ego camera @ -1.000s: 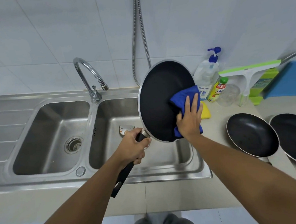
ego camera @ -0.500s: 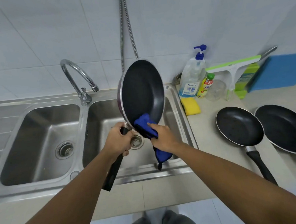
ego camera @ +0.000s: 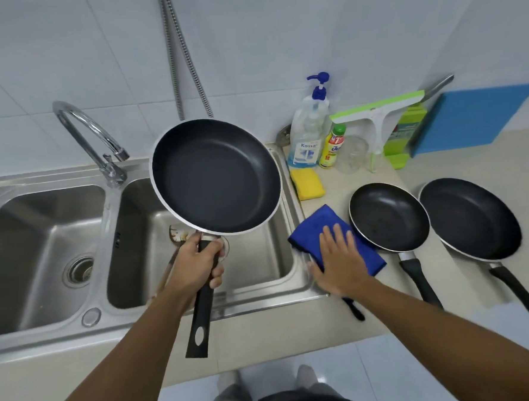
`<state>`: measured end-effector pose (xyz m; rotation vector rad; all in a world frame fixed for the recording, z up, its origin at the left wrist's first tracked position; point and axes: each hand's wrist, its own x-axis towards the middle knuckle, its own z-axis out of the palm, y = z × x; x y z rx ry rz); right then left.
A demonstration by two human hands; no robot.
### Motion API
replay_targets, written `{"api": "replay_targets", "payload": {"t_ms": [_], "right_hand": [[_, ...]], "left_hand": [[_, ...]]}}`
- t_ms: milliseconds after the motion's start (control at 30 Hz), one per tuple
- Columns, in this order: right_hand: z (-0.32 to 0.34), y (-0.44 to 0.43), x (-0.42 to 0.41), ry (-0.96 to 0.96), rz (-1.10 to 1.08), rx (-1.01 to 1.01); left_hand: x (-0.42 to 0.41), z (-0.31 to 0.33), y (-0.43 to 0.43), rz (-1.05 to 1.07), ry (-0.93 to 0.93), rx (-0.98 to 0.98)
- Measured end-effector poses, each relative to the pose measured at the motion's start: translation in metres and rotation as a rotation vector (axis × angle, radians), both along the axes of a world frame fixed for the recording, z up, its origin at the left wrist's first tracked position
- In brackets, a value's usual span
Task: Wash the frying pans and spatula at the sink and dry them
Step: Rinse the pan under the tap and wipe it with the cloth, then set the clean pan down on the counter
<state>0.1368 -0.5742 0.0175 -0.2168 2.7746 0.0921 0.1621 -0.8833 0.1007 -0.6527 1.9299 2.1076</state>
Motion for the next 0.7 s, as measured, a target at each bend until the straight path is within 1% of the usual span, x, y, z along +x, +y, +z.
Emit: {"api": "replay_targets", "payload": {"t_ms": [67, 100, 233, 433, 467, 500, 567, 600, 633, 667, 700], "right_hand": [[-0.018, 0.009, 0.011, -0.037, -0.015, -0.190], [-0.023, 0.009, 0.012, -0.020, -0.037, -0.234], [-0.024, -0.014, 0.006, -0.037, -0.248, -0.304], [-0.001, -0.037, -0.022, -0.195, -0.566, -0.488], [0.007, -0.036, -0.027, -0.189, -0.629, -0.548], [0.017, -0.033, -0.033, -0.137, -0.687, -0.622], [0.039, -0.025, -0.043, 0.014, -0.808, -0.855], [0.052, -0.022, -0.047, 0.073, -0.828, -0.999], [0.064, -0.019, -0.051, 0.104, -0.815, -1.123], [0.074, -0.015, -0.053, 0.121, -0.757, -1.184], [0.083, -0.011, -0.056, 0.140, -0.698, -1.204]], "left_hand": [[0.004, -0.002, 0.018, 0.010, -0.011, 0.020], [0.007, -0.003, 0.026, 0.018, -0.020, 0.029], [0.018, -0.008, 0.058, 0.052, -0.040, 0.027], [0.033, -0.002, 0.088, 0.086, -0.054, 0.052], [0.035, 0.000, 0.091, 0.083, -0.053, 0.051], [0.035, 0.002, 0.093, 0.084, -0.051, 0.050], [0.035, 0.007, 0.097, 0.074, -0.055, 0.048], [0.035, 0.009, 0.099, 0.061, -0.057, 0.052], [0.034, 0.012, 0.101, 0.046, -0.061, 0.060], [0.033, 0.014, 0.104, 0.028, -0.065, 0.070], [0.032, 0.017, 0.106, 0.008, -0.067, 0.080]]}}
